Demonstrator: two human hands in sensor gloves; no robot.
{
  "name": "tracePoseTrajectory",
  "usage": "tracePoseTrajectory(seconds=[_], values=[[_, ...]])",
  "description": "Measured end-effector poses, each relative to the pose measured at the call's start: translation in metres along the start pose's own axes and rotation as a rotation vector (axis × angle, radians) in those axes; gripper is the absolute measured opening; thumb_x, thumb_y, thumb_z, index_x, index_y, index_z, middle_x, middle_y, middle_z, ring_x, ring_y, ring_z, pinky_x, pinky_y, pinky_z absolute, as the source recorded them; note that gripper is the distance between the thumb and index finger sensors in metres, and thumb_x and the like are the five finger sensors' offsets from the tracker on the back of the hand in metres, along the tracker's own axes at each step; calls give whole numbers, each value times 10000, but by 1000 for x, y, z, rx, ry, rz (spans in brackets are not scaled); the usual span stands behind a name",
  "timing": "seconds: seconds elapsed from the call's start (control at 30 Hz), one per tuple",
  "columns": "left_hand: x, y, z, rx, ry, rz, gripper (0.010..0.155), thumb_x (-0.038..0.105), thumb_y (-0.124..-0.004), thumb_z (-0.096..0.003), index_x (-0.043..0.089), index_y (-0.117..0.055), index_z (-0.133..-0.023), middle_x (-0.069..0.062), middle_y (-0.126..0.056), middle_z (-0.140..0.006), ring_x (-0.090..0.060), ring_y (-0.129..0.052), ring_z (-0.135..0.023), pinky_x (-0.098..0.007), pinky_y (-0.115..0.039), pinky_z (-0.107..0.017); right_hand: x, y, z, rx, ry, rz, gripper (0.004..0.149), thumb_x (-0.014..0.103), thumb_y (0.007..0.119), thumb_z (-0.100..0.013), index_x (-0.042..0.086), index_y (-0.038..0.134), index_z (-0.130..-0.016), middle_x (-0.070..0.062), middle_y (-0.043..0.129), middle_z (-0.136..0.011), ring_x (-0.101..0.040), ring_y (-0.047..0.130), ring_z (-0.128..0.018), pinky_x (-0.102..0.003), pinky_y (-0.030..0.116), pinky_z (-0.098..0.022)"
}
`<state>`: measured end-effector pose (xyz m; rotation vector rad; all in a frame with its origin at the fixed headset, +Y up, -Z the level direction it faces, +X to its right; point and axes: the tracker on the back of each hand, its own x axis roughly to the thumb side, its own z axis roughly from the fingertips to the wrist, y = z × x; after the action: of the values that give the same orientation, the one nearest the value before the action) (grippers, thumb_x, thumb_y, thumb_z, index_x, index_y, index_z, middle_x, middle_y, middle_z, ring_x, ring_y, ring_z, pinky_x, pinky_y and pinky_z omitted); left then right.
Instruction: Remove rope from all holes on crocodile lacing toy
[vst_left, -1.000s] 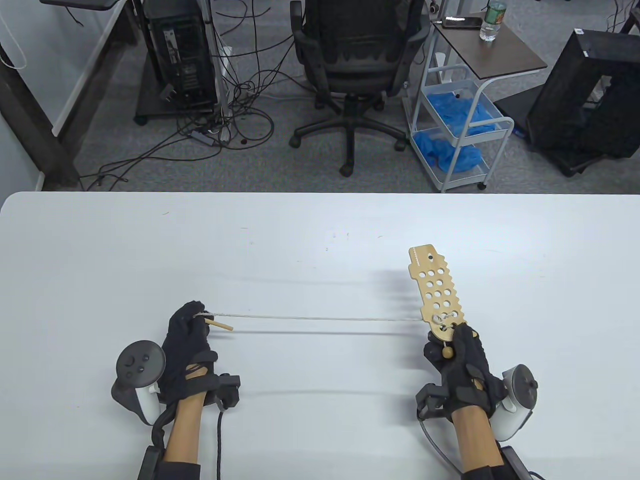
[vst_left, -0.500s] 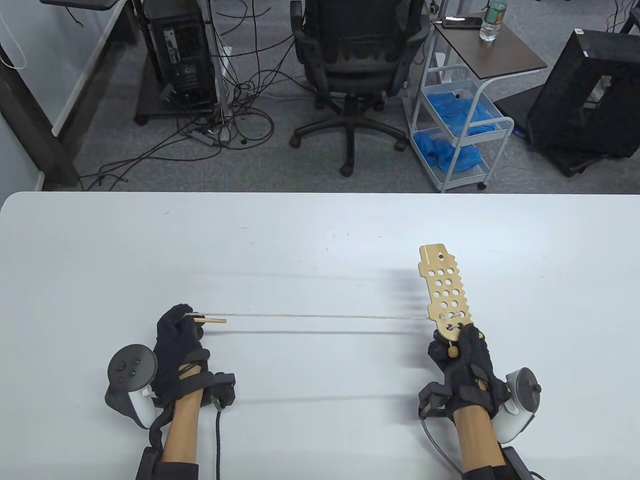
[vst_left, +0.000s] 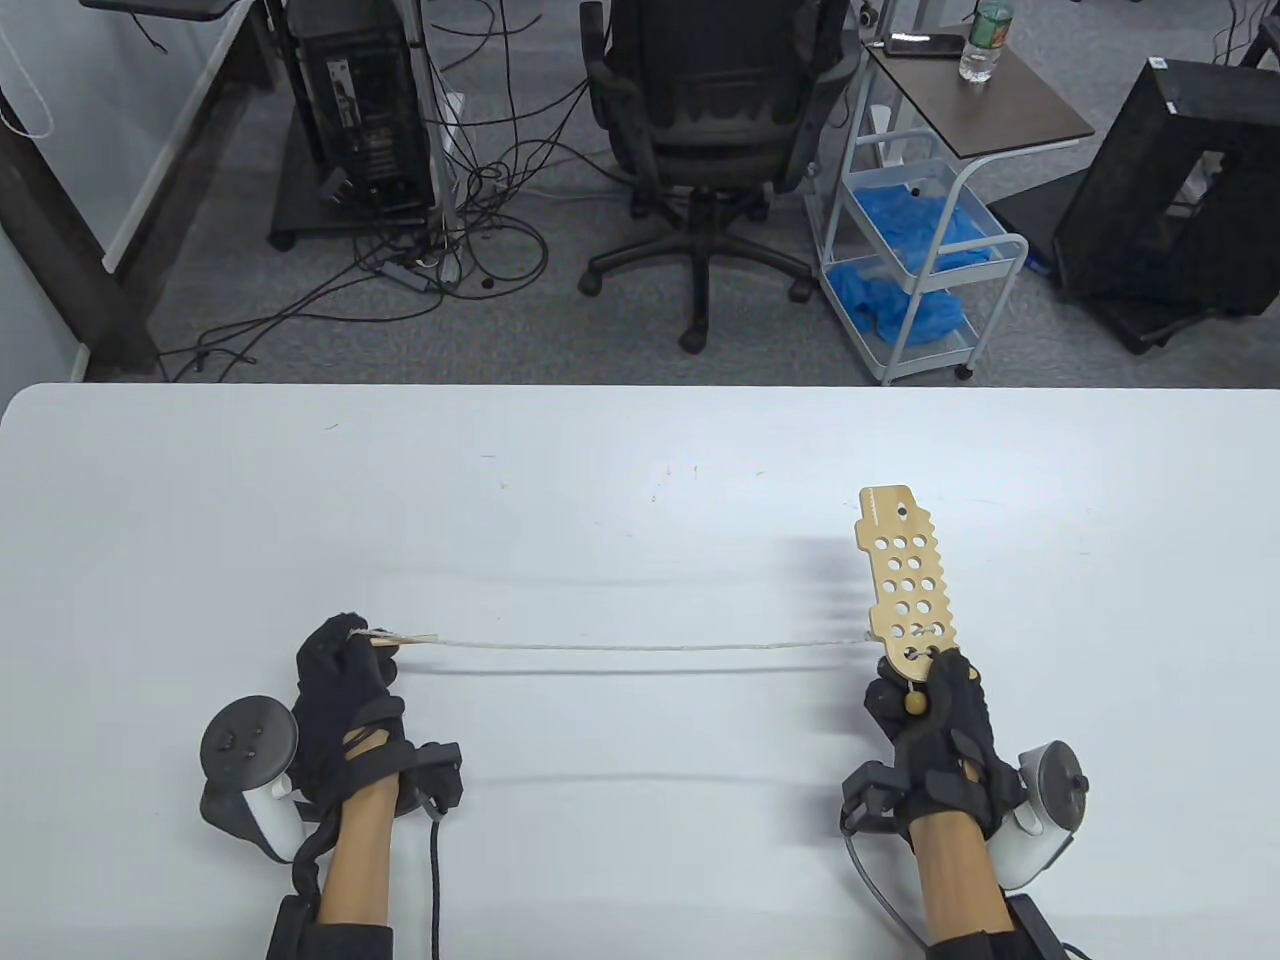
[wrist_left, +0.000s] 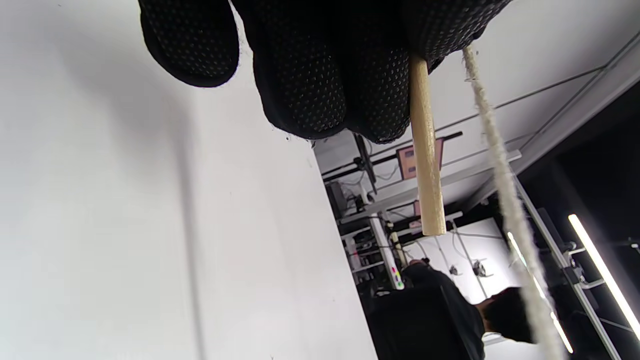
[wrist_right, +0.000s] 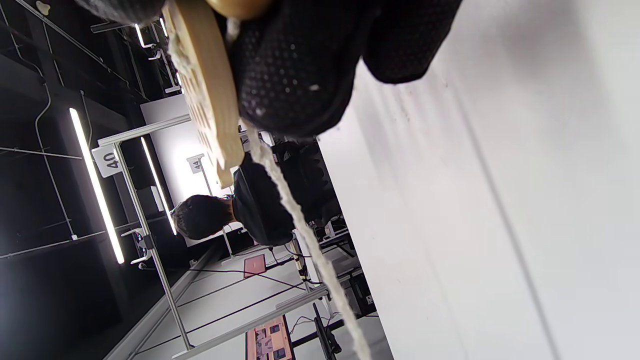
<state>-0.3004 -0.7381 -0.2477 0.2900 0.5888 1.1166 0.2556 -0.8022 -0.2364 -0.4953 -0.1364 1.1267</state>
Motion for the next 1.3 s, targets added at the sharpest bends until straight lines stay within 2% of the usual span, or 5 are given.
tracePoseTrajectory(seconds=[0.63,0.8,1.0,1.17,1.3], values=[[28,-35,23,-113,-215,-134,413,454,-738,-521,393,-763,-929,106,-1007,-721,-135,-992,-638,-501,-792,-610,-5,33,8,220,-16,113,480,500,664,-517,226,634,-910,-26,863,-807,-163,973,-536,-504,723,-637],[40,-58,43,-224,-328,-190,410,413,-802,-492,421,-809,-902,78,-992,-780,-160,-976,-679,-520,-779,-616,-6,52,19,324,-46,173,504,489,709,-489,212,612,-899,-14,897,-759,-139,1011,-480,-494,751,-625],[51,-82,75,-402,-411,-123,410,417,-817,-480,405,-835,-889,71,-1003,-753,-153,-987,-648,-521,-787,-608,-9,72,34,462,-60,193,515,488,752,-465,206,638,-881,-7,932,-727,-135,1035,-446,-492,768,-612],[52,-96,92,-551,-406,5,416,414,-823,-476,379,-837,-890,78,-1016,-706,-141,-997,-605,-517,-794,-601,-17,92,47,634,-57,228,498,484,770,-463,216,675,-872,-7,956,-718,-144,1045,-442,-496,771,-608],[48,-103,95,-646,-355,122,420,379,-807,-488,370,-821,-908,70,-1005,-742,-152,-989,-638,-524,-783,-612,-24,103,59,702,-52,268,482,483,755,-474,227,677,-875,-7,953,-722,-150,1038,-448,-496,768,-610]])
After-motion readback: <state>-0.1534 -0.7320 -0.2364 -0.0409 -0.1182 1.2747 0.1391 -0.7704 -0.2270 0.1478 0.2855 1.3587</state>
